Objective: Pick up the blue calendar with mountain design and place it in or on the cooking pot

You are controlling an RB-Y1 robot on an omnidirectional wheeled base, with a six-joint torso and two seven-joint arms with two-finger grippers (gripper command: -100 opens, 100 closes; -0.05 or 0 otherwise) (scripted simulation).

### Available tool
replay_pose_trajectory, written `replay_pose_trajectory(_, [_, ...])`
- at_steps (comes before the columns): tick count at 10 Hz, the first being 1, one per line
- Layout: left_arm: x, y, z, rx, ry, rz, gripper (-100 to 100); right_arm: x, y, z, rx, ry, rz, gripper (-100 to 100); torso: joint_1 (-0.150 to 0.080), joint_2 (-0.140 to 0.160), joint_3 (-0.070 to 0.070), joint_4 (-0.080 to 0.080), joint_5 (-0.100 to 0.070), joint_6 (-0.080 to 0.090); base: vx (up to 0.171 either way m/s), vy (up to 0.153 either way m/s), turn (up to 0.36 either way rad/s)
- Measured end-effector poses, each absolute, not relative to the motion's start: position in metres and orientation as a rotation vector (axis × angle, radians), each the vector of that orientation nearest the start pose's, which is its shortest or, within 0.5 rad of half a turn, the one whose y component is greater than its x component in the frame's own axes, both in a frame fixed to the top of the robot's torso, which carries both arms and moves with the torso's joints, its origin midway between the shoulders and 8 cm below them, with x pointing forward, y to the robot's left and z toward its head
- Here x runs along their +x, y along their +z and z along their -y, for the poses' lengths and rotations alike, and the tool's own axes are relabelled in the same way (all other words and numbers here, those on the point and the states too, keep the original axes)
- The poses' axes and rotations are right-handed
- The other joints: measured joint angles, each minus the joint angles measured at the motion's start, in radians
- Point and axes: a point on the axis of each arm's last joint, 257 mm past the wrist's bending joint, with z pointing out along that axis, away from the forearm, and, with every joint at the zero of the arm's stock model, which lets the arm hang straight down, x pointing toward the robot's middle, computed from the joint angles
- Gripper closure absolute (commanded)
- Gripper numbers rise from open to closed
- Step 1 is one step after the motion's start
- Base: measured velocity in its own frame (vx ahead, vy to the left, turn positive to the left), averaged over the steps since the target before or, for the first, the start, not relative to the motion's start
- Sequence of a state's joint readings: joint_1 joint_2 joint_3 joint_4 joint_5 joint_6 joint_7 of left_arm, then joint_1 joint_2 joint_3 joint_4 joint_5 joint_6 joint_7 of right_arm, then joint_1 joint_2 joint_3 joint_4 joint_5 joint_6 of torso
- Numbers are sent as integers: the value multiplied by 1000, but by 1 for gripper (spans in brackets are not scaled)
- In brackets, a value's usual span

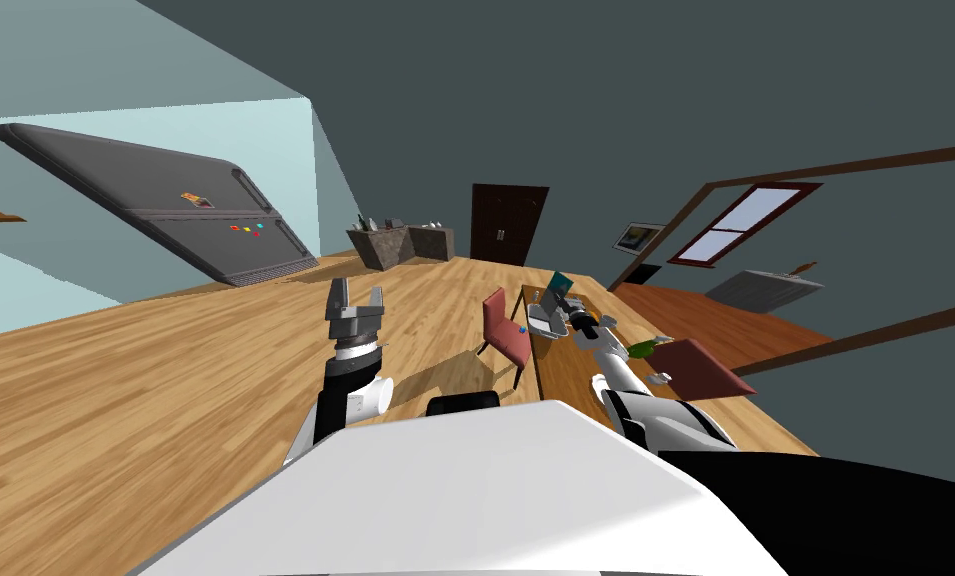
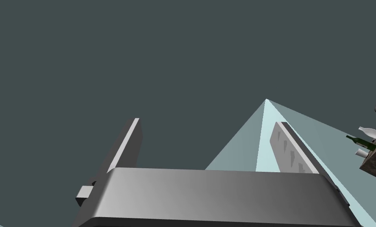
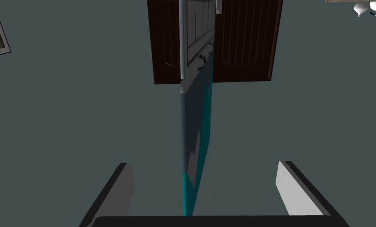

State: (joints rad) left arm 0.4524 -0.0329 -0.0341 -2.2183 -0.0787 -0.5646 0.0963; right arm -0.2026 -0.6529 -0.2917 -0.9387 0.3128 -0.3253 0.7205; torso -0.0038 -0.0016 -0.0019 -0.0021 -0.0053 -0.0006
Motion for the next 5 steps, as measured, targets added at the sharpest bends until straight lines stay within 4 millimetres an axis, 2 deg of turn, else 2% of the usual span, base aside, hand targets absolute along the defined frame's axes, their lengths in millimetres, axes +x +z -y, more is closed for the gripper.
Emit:
replay_pose_trajectory(1, [351, 25, -255, -633, -1407, -579, 0, 536, -183, 596, 203, -218, -1522, 0, 0, 0, 0, 0, 0, 0, 0, 0, 0])
replay_pose_trajectory(2, [351, 25, -255, -633, -1407, -579, 0, 536, -183, 596, 203, -218, -1522, -100, 0, 0, 0, 0, 0, 0, -43, 7, 78])
replay_pose_trajectory(3, [351, 25, -255, -633, -1407, -579, 0, 539, -175, 599, 201, -223, -1520, -100, 1, 2, 1, 1, 0, 0, -98, 18, 172])
replay_pose_trajectory(5, [351, 25, -255, -633, -1407, -579, 0, 547, -157, 613, 216, -240, -1519, -100, 1, 6, 4, 1, 1, 0, -87, 16, 61])
